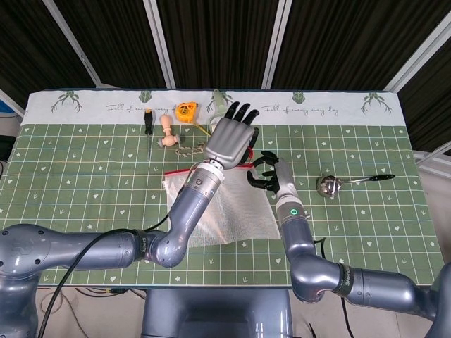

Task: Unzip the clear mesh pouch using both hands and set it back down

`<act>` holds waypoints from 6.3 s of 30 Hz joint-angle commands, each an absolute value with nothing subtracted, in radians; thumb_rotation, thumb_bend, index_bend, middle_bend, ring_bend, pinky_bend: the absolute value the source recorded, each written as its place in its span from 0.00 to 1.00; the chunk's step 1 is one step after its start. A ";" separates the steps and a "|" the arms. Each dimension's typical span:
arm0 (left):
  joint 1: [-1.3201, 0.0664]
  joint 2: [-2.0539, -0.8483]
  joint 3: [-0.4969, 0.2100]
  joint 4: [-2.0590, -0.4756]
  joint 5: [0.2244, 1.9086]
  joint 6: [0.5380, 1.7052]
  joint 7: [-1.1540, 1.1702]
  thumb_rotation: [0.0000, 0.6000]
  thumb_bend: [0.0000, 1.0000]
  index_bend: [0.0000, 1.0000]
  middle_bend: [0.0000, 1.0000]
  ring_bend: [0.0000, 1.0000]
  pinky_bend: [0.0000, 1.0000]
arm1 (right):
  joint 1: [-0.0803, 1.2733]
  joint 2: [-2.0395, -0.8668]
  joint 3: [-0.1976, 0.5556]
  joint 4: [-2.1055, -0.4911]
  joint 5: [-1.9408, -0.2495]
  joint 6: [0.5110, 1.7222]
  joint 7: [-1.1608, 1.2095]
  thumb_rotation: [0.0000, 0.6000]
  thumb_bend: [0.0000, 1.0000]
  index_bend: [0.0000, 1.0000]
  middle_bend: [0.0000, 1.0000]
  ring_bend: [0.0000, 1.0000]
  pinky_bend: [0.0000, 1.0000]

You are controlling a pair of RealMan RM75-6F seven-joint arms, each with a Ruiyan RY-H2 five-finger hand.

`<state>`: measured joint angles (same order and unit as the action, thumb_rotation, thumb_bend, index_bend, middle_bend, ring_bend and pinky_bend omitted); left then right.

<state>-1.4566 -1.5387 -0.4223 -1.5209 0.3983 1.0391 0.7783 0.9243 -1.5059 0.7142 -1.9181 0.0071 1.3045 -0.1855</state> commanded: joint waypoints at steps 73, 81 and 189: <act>-1.324 -1.428 -0.329 -1.646 0.408 1.056 0.705 1.00 0.46 0.59 0.13 0.00 0.00 | 0.883 -1.400 0.844 -1.985 0.091 1.290 -0.112 1.00 0.55 0.66 0.20 0.06 0.27; -1.272 -1.368 -0.310 -1.697 0.417 1.080 0.686 1.00 0.46 0.59 0.13 0.00 0.00 | 0.868 -1.370 0.842 -1.982 0.095 1.287 -0.117 1.00 0.54 0.66 0.20 0.06 0.27; -0.514 -1.052 0.093 -1.982 1.197 1.431 0.319 1.00 0.07 0.00 0.00 0.00 0.00 | 0.366 -1.018 0.122 -1.978 -0.985 1.367 -0.211 1.00 0.10 0.00 0.00 0.00 0.22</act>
